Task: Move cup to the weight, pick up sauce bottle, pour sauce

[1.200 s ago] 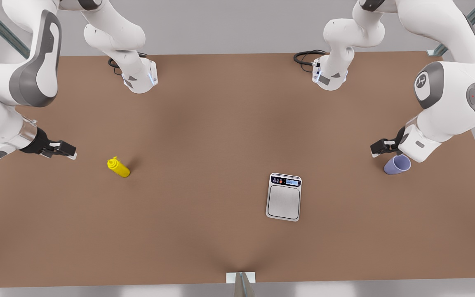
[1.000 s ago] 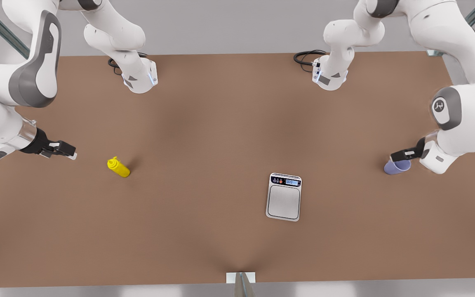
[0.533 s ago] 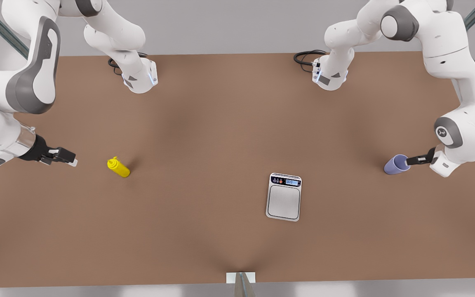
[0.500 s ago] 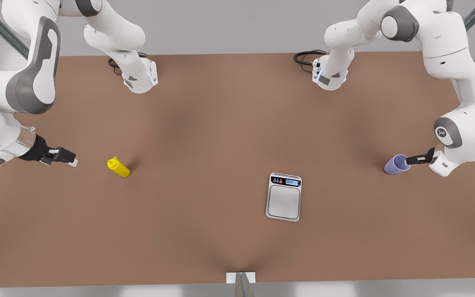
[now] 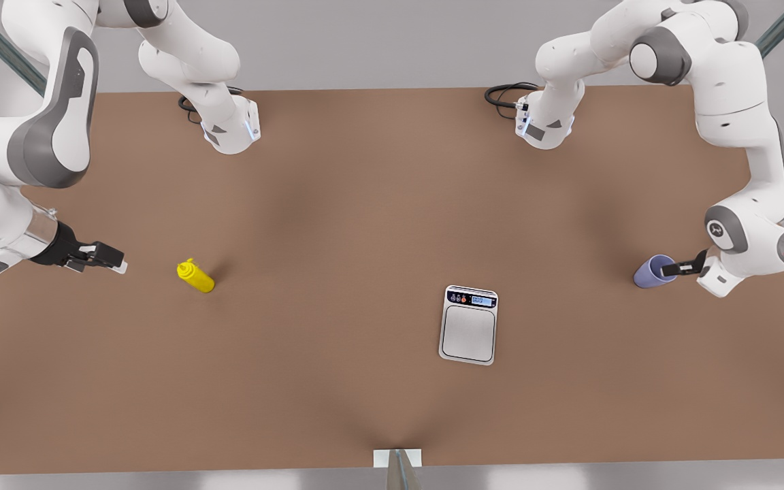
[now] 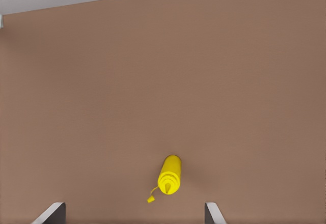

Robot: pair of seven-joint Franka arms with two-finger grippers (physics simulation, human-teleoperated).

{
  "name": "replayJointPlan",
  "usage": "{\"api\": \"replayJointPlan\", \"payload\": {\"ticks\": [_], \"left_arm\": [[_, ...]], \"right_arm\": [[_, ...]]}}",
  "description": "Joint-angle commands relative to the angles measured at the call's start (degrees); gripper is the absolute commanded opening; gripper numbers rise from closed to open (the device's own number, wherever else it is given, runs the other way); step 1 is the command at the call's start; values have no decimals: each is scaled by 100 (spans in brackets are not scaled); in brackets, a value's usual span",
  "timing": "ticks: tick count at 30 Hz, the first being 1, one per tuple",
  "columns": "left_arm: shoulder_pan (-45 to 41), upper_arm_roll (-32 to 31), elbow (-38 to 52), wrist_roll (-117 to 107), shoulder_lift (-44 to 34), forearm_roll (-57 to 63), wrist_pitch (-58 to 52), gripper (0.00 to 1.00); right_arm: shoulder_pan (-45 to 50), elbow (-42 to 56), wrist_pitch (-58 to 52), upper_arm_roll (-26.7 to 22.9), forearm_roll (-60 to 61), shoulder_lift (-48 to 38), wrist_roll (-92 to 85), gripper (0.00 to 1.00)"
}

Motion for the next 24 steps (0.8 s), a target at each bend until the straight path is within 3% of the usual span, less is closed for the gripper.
{"api": "replayJointPlan", "payload": {"ticks": [1,2,4,10,13,24], "left_arm": [[1,8,0,-3,3,-7,0,59],[1,-1,0,-29,3,-16,0,36],[1,-1,0,-29,12,-51,9,32],[1,-1,9,-38,82,-51,88,29],[1,-9,9,-257,91,-60,88,21],[-34,-185,53,-609,74,-60,-18,21]], "right_arm": [[-3,0,0,0,0,0,0,100],[-3,0,0,0,0,0,0,100],[-3,0,0,0,0,0,0,100],[-3,0,0,0,0,0,-9,100],[-3,0,-9,0,0,0,-9,100],[-12,0,-26,-35,202,0,-9,100]]}}
